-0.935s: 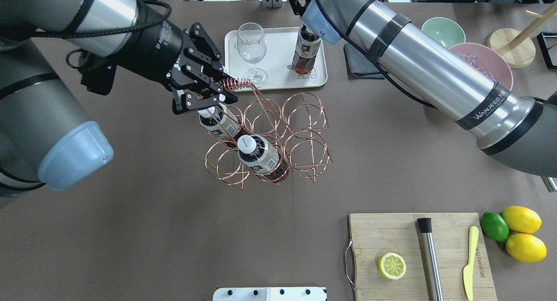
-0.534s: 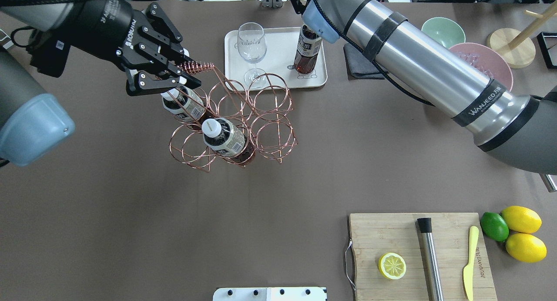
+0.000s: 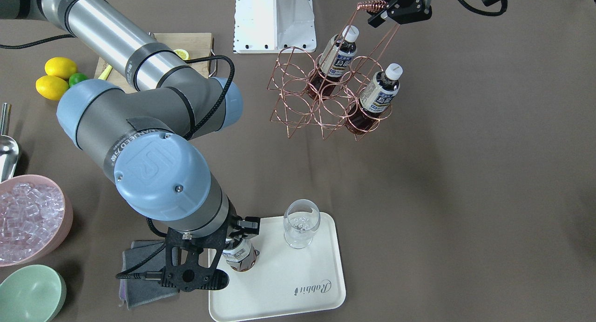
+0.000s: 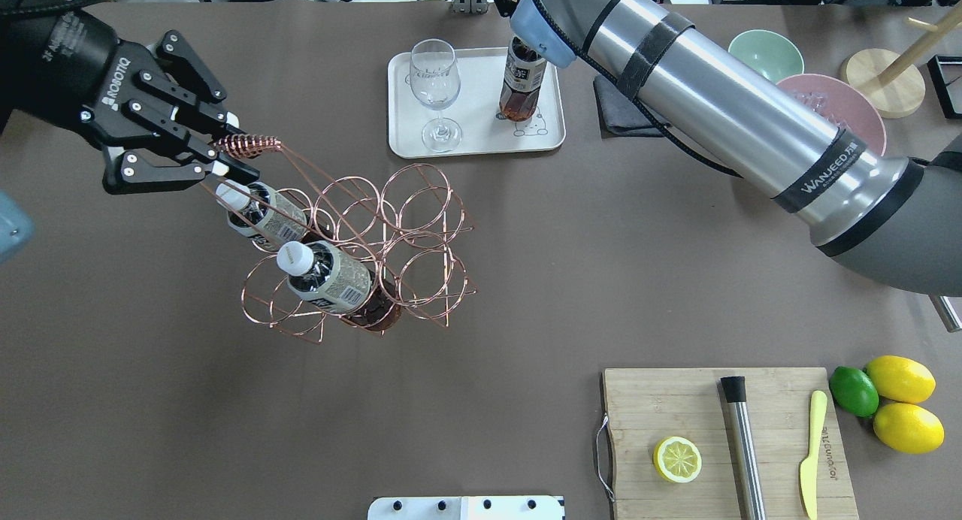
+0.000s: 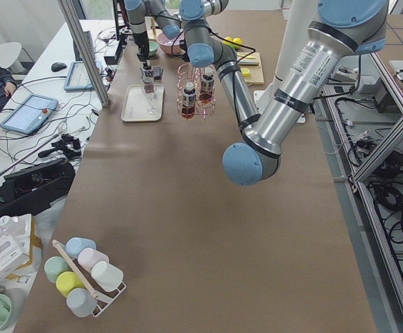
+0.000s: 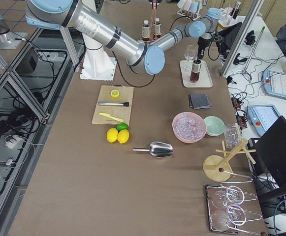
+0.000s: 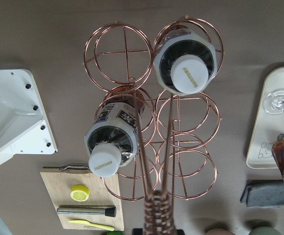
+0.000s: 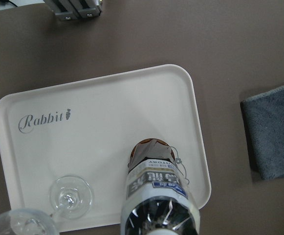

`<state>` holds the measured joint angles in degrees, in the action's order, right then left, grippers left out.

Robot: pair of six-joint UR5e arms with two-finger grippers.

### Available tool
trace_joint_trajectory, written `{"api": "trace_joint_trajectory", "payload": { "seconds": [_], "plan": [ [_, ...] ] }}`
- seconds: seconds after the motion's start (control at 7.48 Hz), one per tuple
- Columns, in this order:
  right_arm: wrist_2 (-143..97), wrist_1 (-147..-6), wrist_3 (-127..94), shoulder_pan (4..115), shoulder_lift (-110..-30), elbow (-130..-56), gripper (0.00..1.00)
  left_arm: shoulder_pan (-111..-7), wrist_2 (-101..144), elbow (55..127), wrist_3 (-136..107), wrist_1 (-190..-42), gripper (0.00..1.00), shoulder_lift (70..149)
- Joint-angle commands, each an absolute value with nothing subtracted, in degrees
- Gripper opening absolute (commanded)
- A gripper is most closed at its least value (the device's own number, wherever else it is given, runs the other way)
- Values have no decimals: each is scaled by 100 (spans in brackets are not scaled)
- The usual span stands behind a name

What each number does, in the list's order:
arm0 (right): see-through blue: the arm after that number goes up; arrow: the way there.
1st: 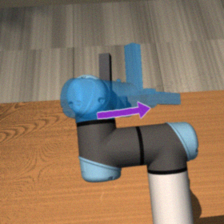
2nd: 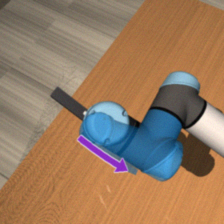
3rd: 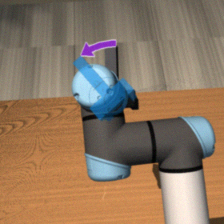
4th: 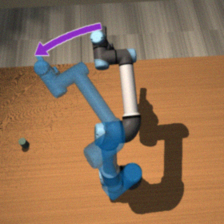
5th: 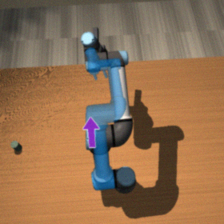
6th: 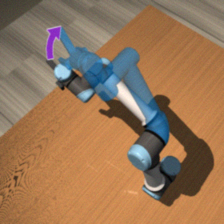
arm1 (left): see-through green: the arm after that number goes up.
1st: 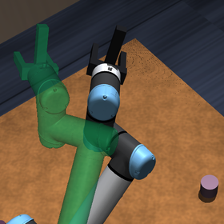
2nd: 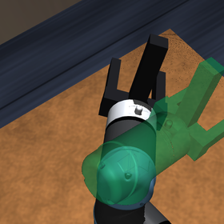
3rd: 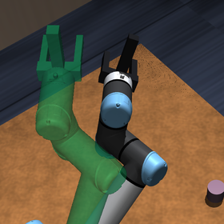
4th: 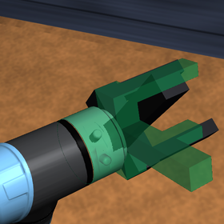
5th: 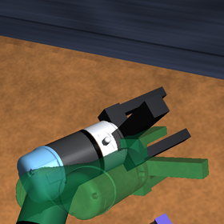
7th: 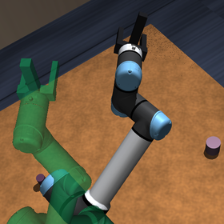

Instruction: Take tea from basket to plate

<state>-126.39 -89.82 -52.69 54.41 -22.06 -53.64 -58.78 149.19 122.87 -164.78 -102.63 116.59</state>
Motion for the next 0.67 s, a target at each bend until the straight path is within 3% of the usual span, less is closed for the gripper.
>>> {"api": "trace_joint_trajectory", "payload": {
  "seconds": [0.0,0.27,0.4,0.53],
  "plan": [
    [-12639,-8982,-5282,5441,-2153,-5335,0,-6239,15388,12612,-16025,-10336,0,10805],
    [-12639,-8983,-5291,5441,-2162,-5317,3,-6555,15434,12569,-15926,-10336,0,10530],
    [-12647,-8982,-5291,5440,-2162,-5291,18,-6722,15434,12499,-15482,-10301,0,10338],
    [-12647,-8991,-5291,5440,-2162,-5282,53,-6976,15434,12324,-15103,-10292,0,10258]
  ]
}}
